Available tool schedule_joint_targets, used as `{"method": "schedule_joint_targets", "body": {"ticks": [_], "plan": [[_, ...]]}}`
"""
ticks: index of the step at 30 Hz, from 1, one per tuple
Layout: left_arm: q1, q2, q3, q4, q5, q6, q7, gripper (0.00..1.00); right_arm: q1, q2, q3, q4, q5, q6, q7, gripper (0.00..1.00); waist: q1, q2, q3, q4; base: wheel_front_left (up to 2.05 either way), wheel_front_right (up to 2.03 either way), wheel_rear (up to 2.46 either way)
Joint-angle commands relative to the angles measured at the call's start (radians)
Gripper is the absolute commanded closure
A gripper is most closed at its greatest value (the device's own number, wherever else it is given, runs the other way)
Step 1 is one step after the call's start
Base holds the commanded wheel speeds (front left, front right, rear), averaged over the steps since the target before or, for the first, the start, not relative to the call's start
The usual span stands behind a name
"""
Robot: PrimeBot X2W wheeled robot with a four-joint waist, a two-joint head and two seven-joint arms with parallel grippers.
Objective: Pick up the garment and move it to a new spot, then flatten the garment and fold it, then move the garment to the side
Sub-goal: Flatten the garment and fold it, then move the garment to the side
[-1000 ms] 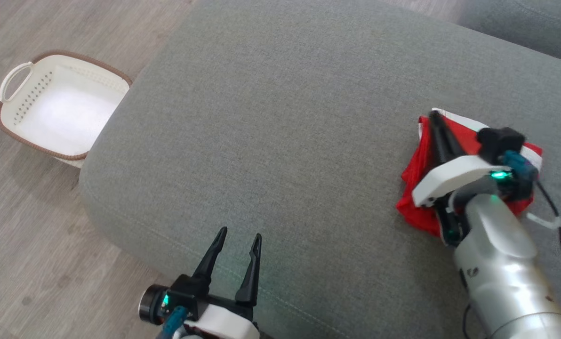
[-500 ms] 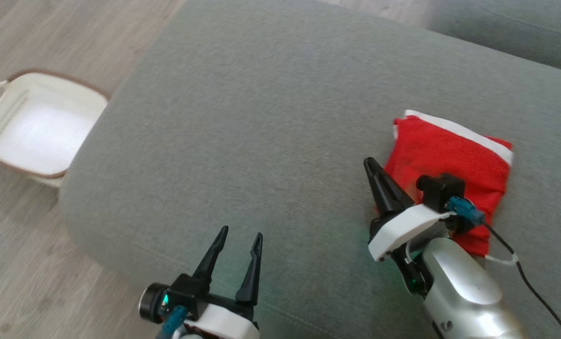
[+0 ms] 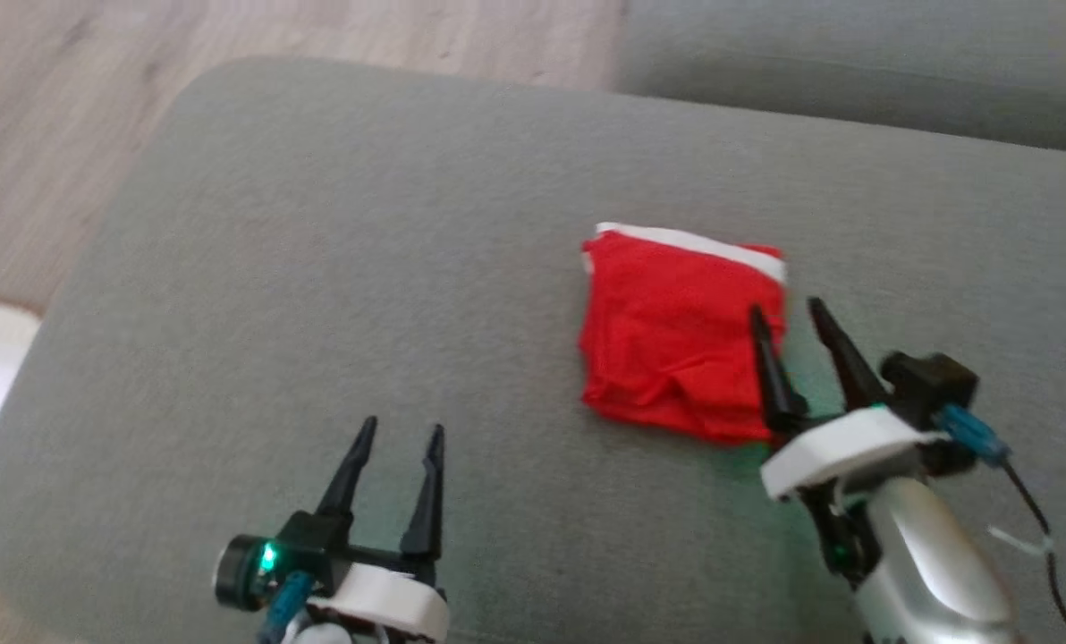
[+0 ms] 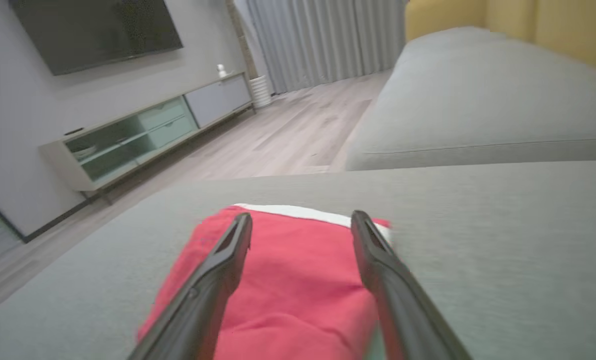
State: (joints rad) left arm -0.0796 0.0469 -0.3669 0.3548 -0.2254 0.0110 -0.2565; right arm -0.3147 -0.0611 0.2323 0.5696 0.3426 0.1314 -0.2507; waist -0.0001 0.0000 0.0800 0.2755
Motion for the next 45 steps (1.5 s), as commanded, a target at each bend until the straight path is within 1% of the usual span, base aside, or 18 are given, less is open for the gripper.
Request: {"method": "schedule_joint_targets", "body": {"ticks": [1, 5, 10, 15, 21, 27, 30, 31, 33, 34, 37, 40, 43, 45], "plan": [[-0.024, 0.003, 0.045, -0.022, 0.014, 0.009, -0.005, 0.00, -0.001, 0.011, -0.002, -0.034, -0.015, -0.001, -0.011, 0.00, 0.0001, 0.0000, -0.044, -0.067, 0.00, 0.00, 0.00], [-0.018, 0.003, 0.085, -0.009, 0.037, 0.016, -0.005, 0.00, 0.048, 0.011, -0.096, -0.042, -0.071, -0.001, -0.011, 0.00, 0.0001, 0.0000, -0.061, -0.128, 0.00, 0.00, 0.00], [0.000, 0.003, 0.131, 0.002, 0.065, 0.027, -0.005, 0.00, 0.106, 0.011, -0.167, -0.050, -0.126, -0.001, -0.011, 0.00, 0.0001, 0.0000, -0.073, -0.187, 0.00, 0.00, 0.00], [0.026, 0.003, 0.165, 0.015, 0.098, 0.040, -0.005, 0.00, 0.144, 0.011, -0.189, -0.055, -0.145, -0.001, -0.011, 0.00, 0.0001, 0.0000, -0.076, -0.223, 0.00, 0.00, 0.00], [0.055, 0.003, 0.181, 0.016, 0.113, 0.048, -0.005, 0.00, 0.161, 0.011, -0.190, -0.058, -0.145, -0.001, -0.011, 0.00, 0.0001, 0.0000, -0.073, -0.224, 0.00, 0.00, 0.00], [0.045, 0.003, 0.156, 0.017, 0.108, 0.039, -0.005, 0.00, 0.140, 0.011, -0.147, -0.029, -0.112, -0.001, -0.011, 0.00, 0.0001, 0.0000, -0.053, -0.183, 0.00, 0.00, 0.00], [0.025, 0.003, 0.134, 0.015, 0.099, 0.030, -0.005, 0.00, 0.089, 0.011, -0.107, 0.006, -0.086, -0.001, -0.011, 0.00, 0.0001, 0.0000, -0.024, -0.142, 0.00, 0.00, 0.00], [0.013, 0.003, 0.114, 0.014, 0.095, 0.021, -0.005, 0.00, 0.043, 0.011, -0.078, 0.037, -0.066, -0.001, -0.011, 0.00, 0.0001, 0.0000, -0.003, -0.109, 0.00, 0.00, 0.00], [0.002, 0.003, 0.095, 0.015, 0.088, 0.017, -0.005, 0.00, -0.009, 0.011, -0.059, 0.075, -0.058, -0.001, -0.011, 0.00, 0.0001, 0.0000, 0.018, -0.073, 0.00, 0.00, 0.00], [0.002, 0.003, 0.095, 0.015, 0.088, 0.017, -0.005, 0.00, -0.009, 0.011, -0.059, 0.075, -0.058, -0.001, -0.011, 0.00, 0.0001, 0.0000, 0.018, -0.073, 0.00, 0.00, 0.00], [-0.012, 0.003, 0.069, 0.018, 0.081, 0.009, -0.005, 0.00, -0.088, 0.011, -0.059, 0.158, -0.052, -0.001, -0.011, 0.00, 0.0001, 0.0000, 0.049, -0.017, 0.00, 0.00, 0.00], [-0.020, 0.003, 0.056, 0.023, 0.075, 0.006, -0.005, 0.00, -0.156, 0.011, -0.088, 0.267, -0.086, -0.001, -0.011, 0.00, 0.0001, 0.0000, 0.074, 0.027, 0.00, 0.00, 0.00], [-0.027, 0.003, 0.051, 0.028, 0.069, 0.005, -0.005, 0.00, -0.201, 0.011, -0.128, 0.401, -0.143, -0.001, -0.006, 0.00, 0.0001, 0.0000, 0.093, 0.060, 0.00, 0.00, 0.00], [-0.030, 0.003, 0.050, 0.028, 0.064, 0.005, -0.005, 0.00, -0.217, 0.011, -0.134, 0.482, -0.154, -0.001, 0.005, 0.00, 0.0001, 0.0000, 0.098, 0.074, 0.00, 0.00, 0.00]]}}
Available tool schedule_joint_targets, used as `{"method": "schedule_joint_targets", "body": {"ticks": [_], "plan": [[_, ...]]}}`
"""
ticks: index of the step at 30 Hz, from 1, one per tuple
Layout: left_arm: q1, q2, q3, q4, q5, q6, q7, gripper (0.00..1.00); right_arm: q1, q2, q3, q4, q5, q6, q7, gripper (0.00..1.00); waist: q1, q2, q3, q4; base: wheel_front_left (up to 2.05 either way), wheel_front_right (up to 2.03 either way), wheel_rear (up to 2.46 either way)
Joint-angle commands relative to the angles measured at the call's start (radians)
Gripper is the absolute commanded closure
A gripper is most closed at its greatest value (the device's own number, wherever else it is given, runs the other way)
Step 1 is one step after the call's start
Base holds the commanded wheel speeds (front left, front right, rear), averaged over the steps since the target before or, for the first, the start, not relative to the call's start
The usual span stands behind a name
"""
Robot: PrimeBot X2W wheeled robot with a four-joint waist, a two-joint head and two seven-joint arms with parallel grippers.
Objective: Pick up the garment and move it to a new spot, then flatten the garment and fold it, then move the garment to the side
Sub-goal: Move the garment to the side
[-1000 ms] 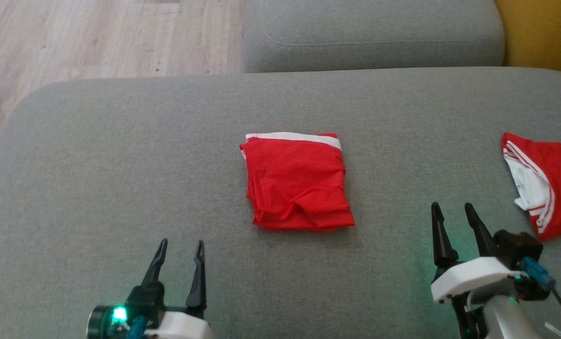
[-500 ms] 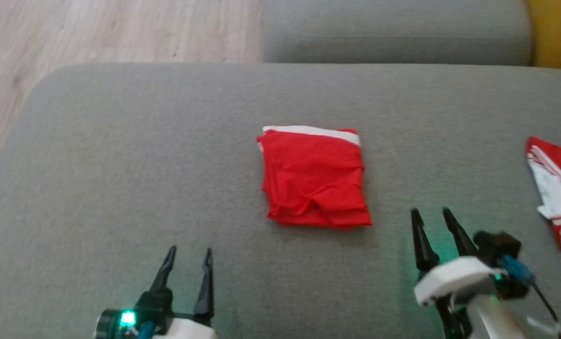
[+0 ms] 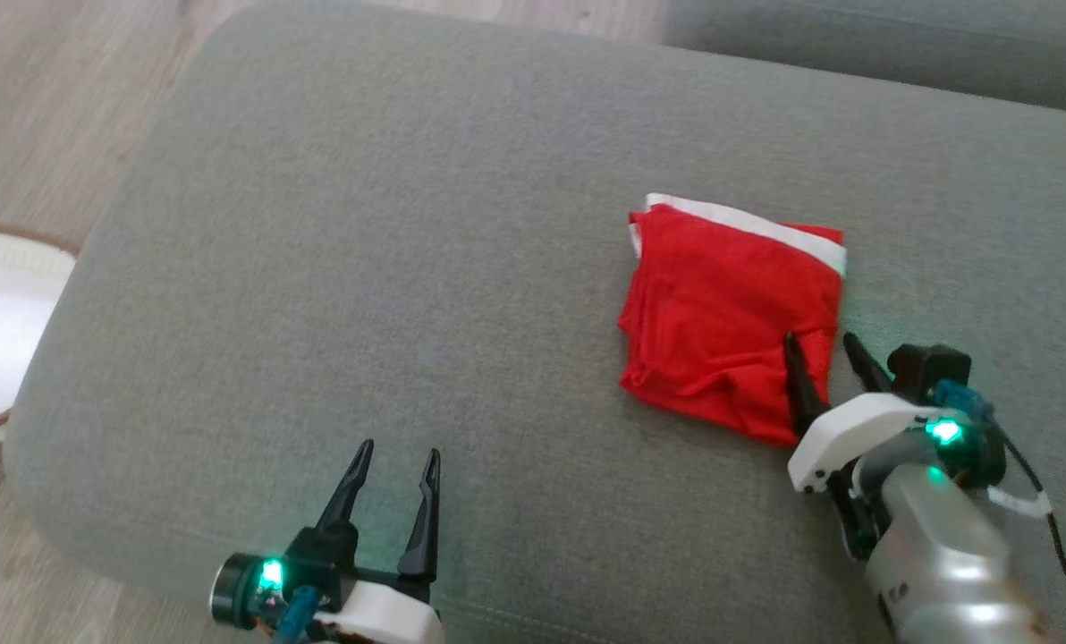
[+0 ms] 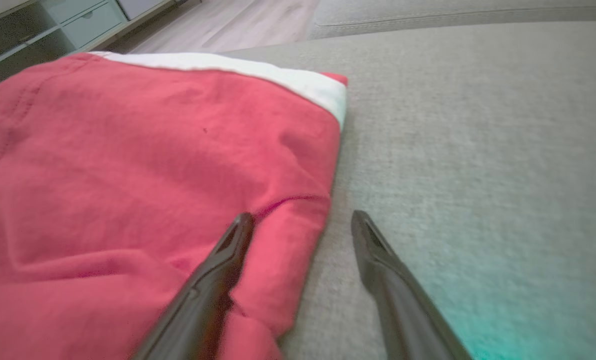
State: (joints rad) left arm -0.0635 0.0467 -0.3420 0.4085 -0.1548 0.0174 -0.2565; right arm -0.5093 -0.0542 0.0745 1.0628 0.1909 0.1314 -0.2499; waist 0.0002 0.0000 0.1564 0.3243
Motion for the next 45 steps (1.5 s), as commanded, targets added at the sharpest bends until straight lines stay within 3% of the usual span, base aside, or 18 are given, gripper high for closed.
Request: {"method": "schedule_joint_targets", "body": {"ticks": [1, 2, 3, 4, 8, 11, 17, 23, 28, 36, 42, 45], "plan": [[-0.047, 0.004, 0.026, -0.027, -0.009, 0.000, -0.005, 0.00, -0.027, 0.004, 0.037, 0.013, 0.001, -0.001, 0.003, 0.00, -0.0002, 0.0000, 0.024, 0.029, 0.00, 0.00, 0.00], [-0.046, 0.004, 0.026, -0.028, -0.010, 0.001, -0.005, 0.00, -0.027, 0.004, 0.052, 0.032, 0.012, -0.001, 0.002, 0.16, -0.0002, 0.0000, 0.025, 0.030, 0.00, 0.00, 0.00], [-0.045, 0.004, 0.027, -0.030, -0.011, 0.003, -0.005, 0.00, -0.026, 0.004, 0.069, 0.046, 0.025, -0.001, 0.001, 0.93, -0.0002, 0.0000, 0.025, 0.029, 0.00, 0.00, 0.00], [-0.044, 0.004, 0.029, -0.032, -0.013, 0.004, -0.005, 0.00, -0.026, 0.004, 0.085, 0.054, 0.036, -0.001, -0.001, 1.00, -0.0002, 0.0000, 0.024, 0.025, 0.00, 0.00, 0.00], [-0.038, 0.004, 0.036, -0.040, -0.020, 0.008, -0.005, 0.00, -0.025, 0.004, 0.108, 0.045, 0.060, -0.001, -0.010, 1.00, -0.0002, 0.0000, 0.008, -0.023, 0.00, 0.00, 0.00], [-0.037, 0.004, 0.041, -0.045, -0.017, 0.006, -0.005, 0.00, -0.020, 0.004, 0.082, -0.034, 0.051, -0.001, -0.011, 1.00, -0.0002, 0.0000, -0.006, -0.092, 0.00, 0.00, 0.00], [-0.053, 0.004, 0.057, -0.053, -0.010, -0.003, -0.005, 0.00, 0.018, 0.004, 0.073, -0.144, 0.032, -0.001, -0.012, 1.00, -0.0002, 0.0000, -0.033, -0.310, 0.00, 0.00, 0.00], [-0.085, 0.004, 0.078, -0.061, -0.003, -0.010, -0.005, 0.00, 0.040, 0.004, 0.128, -0.193, 0.051, -0.001, -0.012, 1.00, -0.0002, 0.0000, -0.021, -0.550, 0.00, 0.00, 0.00], [-0.108, 0.004, 0.067, -0.061, -0.006, -0.017, -0.005, 0.00, 0.054, 0.004, 0.162, -0.210, 0.063, -0.001, -0.012, 1.00, -0.0002, 0.0000, -0.006, -0.683, 0.00, 0.00, 0.00], [-0.125, 0.004, 0.040, -0.054, -0.005, -0.024, -0.005, 0.00, 0.056, 0.004, 0.183, -0.234, 0.067, -0.001, -0.012, 1.00, -0.0002, 0.0000, 0.029, -0.737, 0.00, 0.00, 0.00], [-0.122, 0.004, 0.052, -0.037, 0.011, -0.031, -0.005, 0.00, -0.028, 0.002, 0.175, -0.240, -0.020, -0.001, -0.012, 1.00, -0.0002, 0.0000, 0.056, -0.704, 0.00, 0.00, 0.00], [-0.121, 0.004, 0.061, -0.035, 0.018, -0.036, -0.005, 0.00, -0.100, -0.032, 0.166, -0.228, -0.084, -0.001, -0.012, 1.00, -0.0002, 0.0000, 0.068, -0.672, 0.00, 0.00, 0.00]]}}
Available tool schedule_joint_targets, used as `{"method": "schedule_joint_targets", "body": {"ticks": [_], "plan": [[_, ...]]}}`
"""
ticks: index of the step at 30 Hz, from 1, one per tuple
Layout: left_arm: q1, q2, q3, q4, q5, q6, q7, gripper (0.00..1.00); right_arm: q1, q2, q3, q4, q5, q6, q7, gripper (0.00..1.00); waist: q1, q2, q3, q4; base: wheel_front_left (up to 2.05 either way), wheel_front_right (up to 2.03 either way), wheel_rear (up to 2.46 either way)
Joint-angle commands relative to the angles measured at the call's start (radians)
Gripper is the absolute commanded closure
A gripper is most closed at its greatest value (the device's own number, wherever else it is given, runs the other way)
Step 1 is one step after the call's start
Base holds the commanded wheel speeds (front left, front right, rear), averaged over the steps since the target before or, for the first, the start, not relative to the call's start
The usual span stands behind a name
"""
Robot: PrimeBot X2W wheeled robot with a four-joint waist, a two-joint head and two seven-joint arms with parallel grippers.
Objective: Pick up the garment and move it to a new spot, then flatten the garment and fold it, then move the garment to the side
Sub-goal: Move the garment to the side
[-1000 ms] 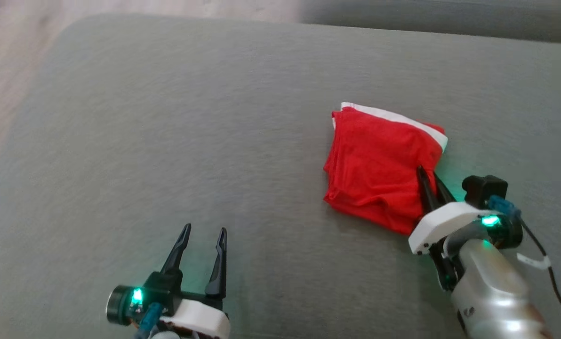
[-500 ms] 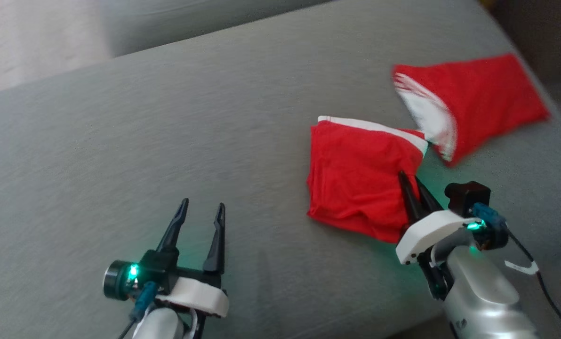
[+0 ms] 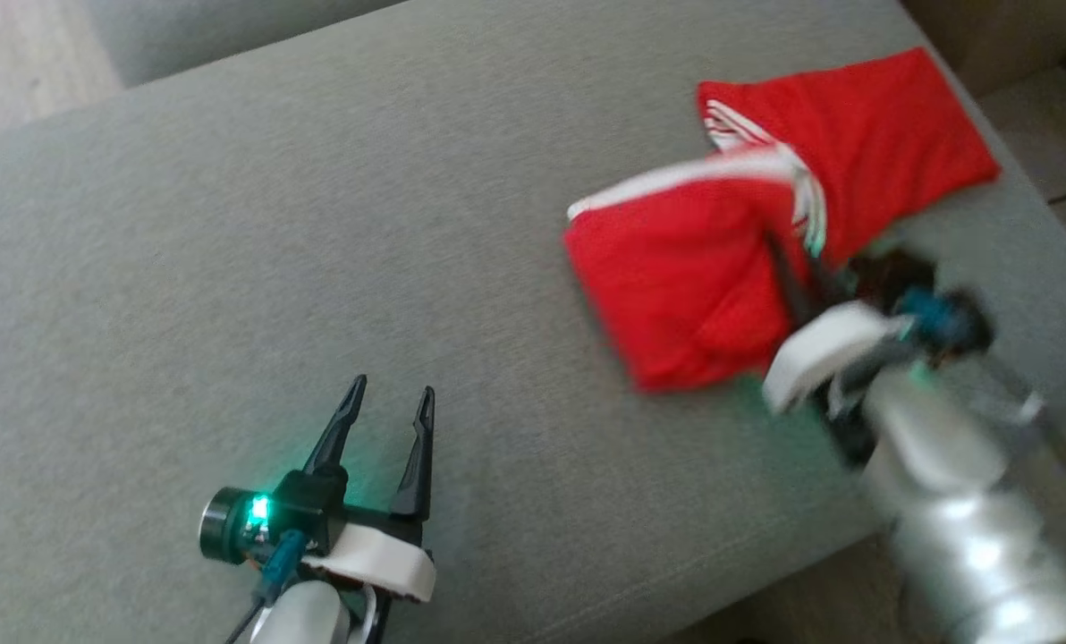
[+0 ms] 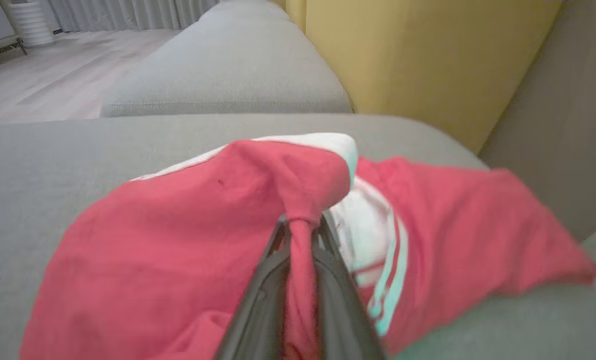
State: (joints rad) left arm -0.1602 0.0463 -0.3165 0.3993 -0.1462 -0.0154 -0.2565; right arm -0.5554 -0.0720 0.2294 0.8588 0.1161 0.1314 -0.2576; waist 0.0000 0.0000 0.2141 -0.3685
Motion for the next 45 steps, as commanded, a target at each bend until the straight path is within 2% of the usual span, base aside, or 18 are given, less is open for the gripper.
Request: {"method": "schedule_joint_targets", "body": {"ticks": [1, 10, 12, 13, 15, 17, 19, 21, 24, 27, 29, 32, 36, 45], "plan": [[-0.023, 0.004, 0.038, -0.026, 0.011, -0.004, -0.005, 0.00, -0.078, -0.032, 0.004, -0.013, -0.025, -0.001, -0.002, 1.00, 0.0000, 0.0000, 0.015, 0.033, 0.00, 0.00, 0.00], [-0.020, 0.004, 0.044, -0.030, 0.009, -0.008, -0.005, 0.00, -0.251, -0.275, -0.097, 0.112, -0.198, -0.001, 0.092, 1.00, 0.0000, 0.0000, 0.048, 0.134, 0.00, 0.00, 0.00], [-0.024, 0.004, 0.043, -0.030, 0.009, -0.009, -0.005, 0.00, -0.273, -0.317, -0.151, 0.138, -0.228, -0.001, 0.113, 1.00, 0.0000, 0.0000, 0.057, 0.153, 0.00, 0.00, 0.00], [-0.027, 0.004, 0.043, -0.030, 0.010, -0.009, -0.005, 0.00, -0.282, -0.334, -0.182, 0.150, -0.244, -0.001, 0.125, 0.92, 0.0000, 0.0000, 0.061, 0.161, 0.00, 0.00, 0.00], [-0.032, 0.004, 0.040, -0.030, 0.010, -0.010, -0.005, 0.00, -0.294, -0.365, -0.269, 0.168, -0.274, -0.001, 0.144, 0.00, 0.0000, 0.0000, 0.069, 0.176, 0.00, 0.00, 0.00], [-0.037, 0.004, 0.040, -0.031, 0.011, -0.009, -0.005, 0.00, -0.297, -0.379, -0.369, 0.160, -0.317, -0.001, 0.131, 0.00, 0.0000, 0.0000, 0.072, 0.188, 0.00, 0.00, 0.00], [-0.040, 0.004, 0.041, -0.032, 0.010, -0.007, -0.005, 0.00, -0.289, -0.366, -0.462, 0.137, -0.366, -0.001, 0.104, 0.00, 0.0000, 0.0000, 0.073, 0.195, 0.00, 0.00, 0.00], [-0.041, 0.004, 0.044, -0.033, 0.010, -0.007, -0.005, 0.00, -0.278, -0.324, -0.527, 0.106, -0.408, -0.001, 0.060, 0.00, 0.0000, 0.0000, 0.067, 0.201, 0.00, 0.00, 0.00], [-0.036, 0.004, 0.050, -0.036, 0.006, -0.004, -0.005, 0.00, -0.261, -0.222, -0.557, 0.066, -0.432, -0.001, 0.013, 0.00, 0.0000, 0.0000, 0.048, 0.209, 0.00, 0.00, 0.00], [-0.027, 0.004, 0.053, -0.040, 0.000, 0.002, -0.005, 0.00, -0.232, -0.119, -0.542, 0.032, -0.405, -0.001, -0.002, 0.00, 0.0000, 0.0000, 0.023, 0.221, 0.00, 0.00, 0.00], [-0.023, 0.004, 0.053, -0.043, -0.004, 0.006, -0.005, 0.00, -0.196, -0.056, -0.499, -0.032, -0.365, -0.001, -0.003, 0.00, 0.0000, 0.0000, 0.008, 0.236, 0.00, 0.00, 0.00], [-0.018, 0.004, 0.053, -0.052, -0.010, 0.017, -0.005, 0.00, -0.103, -0.005, -0.425, -0.126, -0.281, -0.001, -0.004, 0.00, 0.0000, 0.0000, -0.017, 0.270, 0.00, 0.00, 0.00], [-0.003, 0.004, 0.052, -0.053, -0.008, 0.034, -0.005, 0.00, 0.037, 0.017, -0.324, -0.222, -0.192, -0.001, -0.004, 0.00, 0.0000, 0.0000, -0.053, 0.332, 0.00, 0.00, 0.00], [0.048, 0.004, 0.095, -0.046, -0.010, 0.088, -0.005, 0.00, 0.252, 0.021, -0.240, -0.298, -0.021, -0.001, -0.004, 0.00, 0.0000, 0.0000, -0.128, 0.451, 0.00, 0.00, 0.00]]}}
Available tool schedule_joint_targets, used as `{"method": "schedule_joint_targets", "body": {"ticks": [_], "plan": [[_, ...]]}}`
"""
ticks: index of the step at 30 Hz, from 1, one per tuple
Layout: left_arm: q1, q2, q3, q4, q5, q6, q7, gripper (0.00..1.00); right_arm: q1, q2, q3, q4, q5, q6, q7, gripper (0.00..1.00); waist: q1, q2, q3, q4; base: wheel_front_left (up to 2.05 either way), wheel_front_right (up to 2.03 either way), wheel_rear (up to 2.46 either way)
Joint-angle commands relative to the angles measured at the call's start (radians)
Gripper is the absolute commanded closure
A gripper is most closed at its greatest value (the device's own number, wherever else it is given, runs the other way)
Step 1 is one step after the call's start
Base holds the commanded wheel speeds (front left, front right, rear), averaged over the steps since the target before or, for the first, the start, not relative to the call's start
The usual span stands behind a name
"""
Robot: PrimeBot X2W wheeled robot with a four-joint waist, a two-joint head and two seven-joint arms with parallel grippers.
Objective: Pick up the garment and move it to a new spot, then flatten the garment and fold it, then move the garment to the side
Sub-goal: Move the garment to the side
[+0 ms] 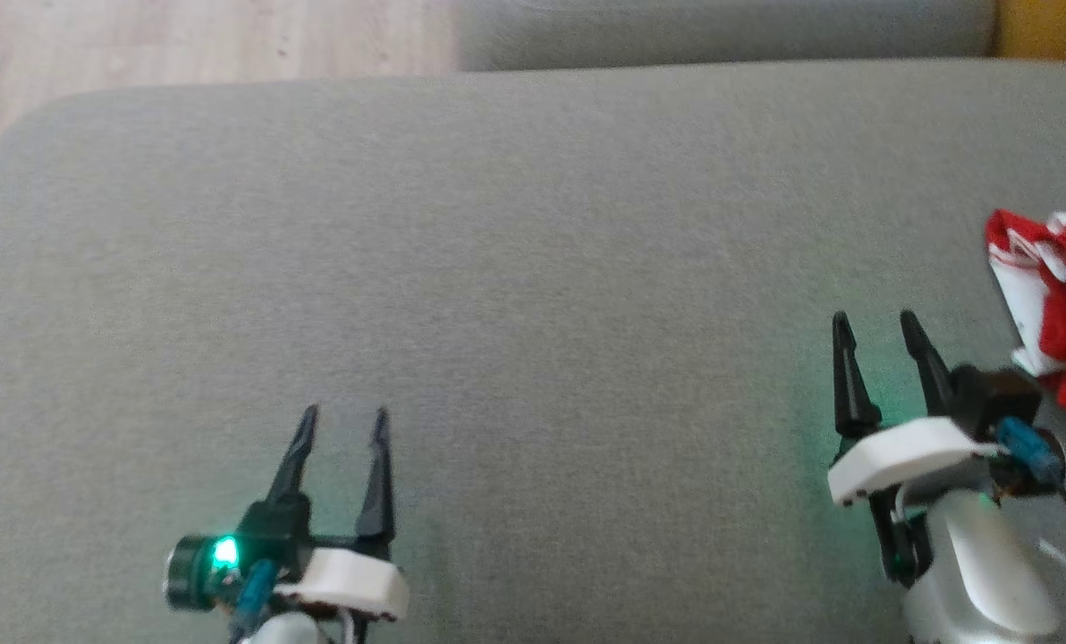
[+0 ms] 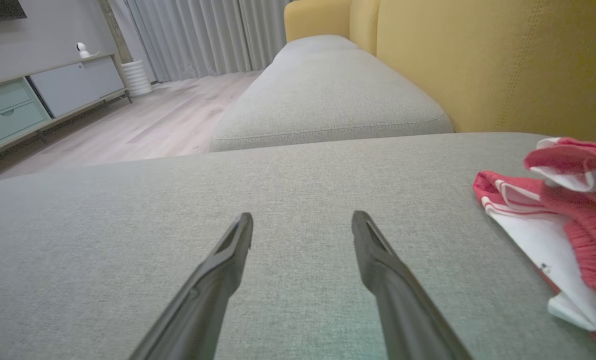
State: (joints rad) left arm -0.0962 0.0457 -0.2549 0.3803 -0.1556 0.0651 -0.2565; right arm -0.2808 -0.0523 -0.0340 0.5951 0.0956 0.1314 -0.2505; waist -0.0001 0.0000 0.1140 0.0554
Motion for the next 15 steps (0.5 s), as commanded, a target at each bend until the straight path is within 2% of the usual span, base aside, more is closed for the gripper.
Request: {"method": "schedule_joint_targets", "body": {"ticks": [1, 7, 15], "plan": [[-0.011, 0.004, 0.045, -0.024, 0.002, 0.011, -0.005, 0.00, -0.010, 0.002, 0.025, -0.037, 0.008, -0.001, -0.011, 0.00, 0.0001, 0.0000, -0.035, 0.035, 0.00, 0.00, 0.00], [0.011, 0.004, 0.101, -0.022, 0.010, 0.008, -0.005, 0.00, 0.047, 0.002, 0.035, -0.055, 0.036, -0.001, -0.011, 0.00, 0.0001, 0.0000, -0.069, 0.065, 0.00, 0.00, 0.00], [0.041, 0.004, 0.151, -0.020, 0.012, 0.000, -0.005, 0.00, 0.081, 0.002, 0.054, -0.065, 0.053, -0.001, -0.011, 0.00, 0.0001, 0.0000, -0.105, 0.050, 0.00, 0.00, 0.00]]}}
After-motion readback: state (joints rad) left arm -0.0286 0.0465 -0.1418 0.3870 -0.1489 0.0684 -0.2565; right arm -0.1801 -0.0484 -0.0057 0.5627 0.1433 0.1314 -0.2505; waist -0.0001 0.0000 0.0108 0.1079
